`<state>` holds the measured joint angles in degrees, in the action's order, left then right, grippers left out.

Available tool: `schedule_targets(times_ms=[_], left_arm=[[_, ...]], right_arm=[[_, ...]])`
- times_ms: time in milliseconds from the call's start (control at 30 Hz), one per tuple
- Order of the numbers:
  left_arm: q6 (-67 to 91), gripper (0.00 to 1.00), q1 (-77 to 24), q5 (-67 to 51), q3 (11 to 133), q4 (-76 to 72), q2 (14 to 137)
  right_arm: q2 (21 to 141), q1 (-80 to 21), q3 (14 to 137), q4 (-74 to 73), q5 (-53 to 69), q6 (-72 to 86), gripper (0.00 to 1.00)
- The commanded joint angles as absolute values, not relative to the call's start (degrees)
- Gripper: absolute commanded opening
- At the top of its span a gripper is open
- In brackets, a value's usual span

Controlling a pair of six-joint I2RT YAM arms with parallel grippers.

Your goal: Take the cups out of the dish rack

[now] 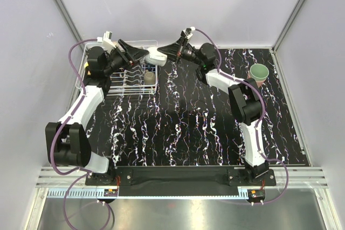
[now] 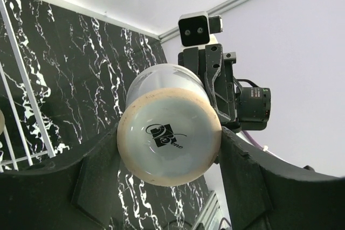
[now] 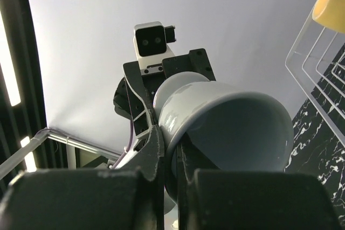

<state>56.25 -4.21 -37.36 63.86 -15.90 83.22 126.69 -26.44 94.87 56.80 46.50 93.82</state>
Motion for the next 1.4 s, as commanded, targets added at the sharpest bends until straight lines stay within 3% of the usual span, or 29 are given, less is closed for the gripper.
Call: schedule_targets(times_ms=[0,67,100,167,200,367,400,467,700,833,1033,1167,1367], left_arm=[[52.2,0.06,-5.4,-38.1,64.8,-15.6,80.2],[50.7,0.20,-5.4,-37.9,65.1,-13.5,79.4],[49.2,0.35,-5.4,-37.4,65.1,-11.3,78.9],[47.2,0.46,-5.3,-36.1,66.1,-7.9,77.9],[46.0,0.57,-5.3,-34.3,66.7,-3.1,77.0],[38.9,0.77,-5.4,-30.8,69.0,6.1,73.8],[37.5,0.89,-5.3,-29.3,69.3,8.5,72.8],[36.3,0.97,-5.4,-28.1,69.6,10.8,71.7],[31.8,0.99,-5.4,-24.4,69.8,17.5,67.6],[29.1,0.99,-5.3,-21.7,69.8,22.4,66.2],[25.4,0.99,-5.5,-18.7,67.9,28.3,64.1],[23.7,0.99,-5.5,-16.2,66.5,29.7,62.6],[22.0,0.99,-5.5,-13.6,64.2,30.1,62.3]], right_arm=[[122.5,-27.5,92.9,62.5,48.3,91.0,0.00],[121.1,-27.4,91.2,61.4,48.3,90.4,0.00],[120.6,-27.3,90.8,60.5,48.3,89.0,0.00],[118.9,-27.1,89.4,56.2,48.4,86.9,0.00],[118.2,-27.0,88.8,54.6,48.4,84.7,0.00],[113.6,-25.4,83.9,47.5,48.0,79.6,0.00],[113.0,-24.9,83.7,45.7,47.9,77.0,0.00],[111.1,-24.6,82.9,39.5,47.6,74.0,0.00],[106.0,-22.6,83.8,20.7,45.5,58.4,0.00],[104.6,-21.8,91.5,-10.0,34.2,41.1,0.00],[109.2,-21.8,106.0,-35.1,14.3,23.2,0.00],[115.4,-21.8,114.8,-45.2,7.3,17.9,0.00],[121.5,-21.8,122.2,-48.8,-1.8,13.2,0.00]])
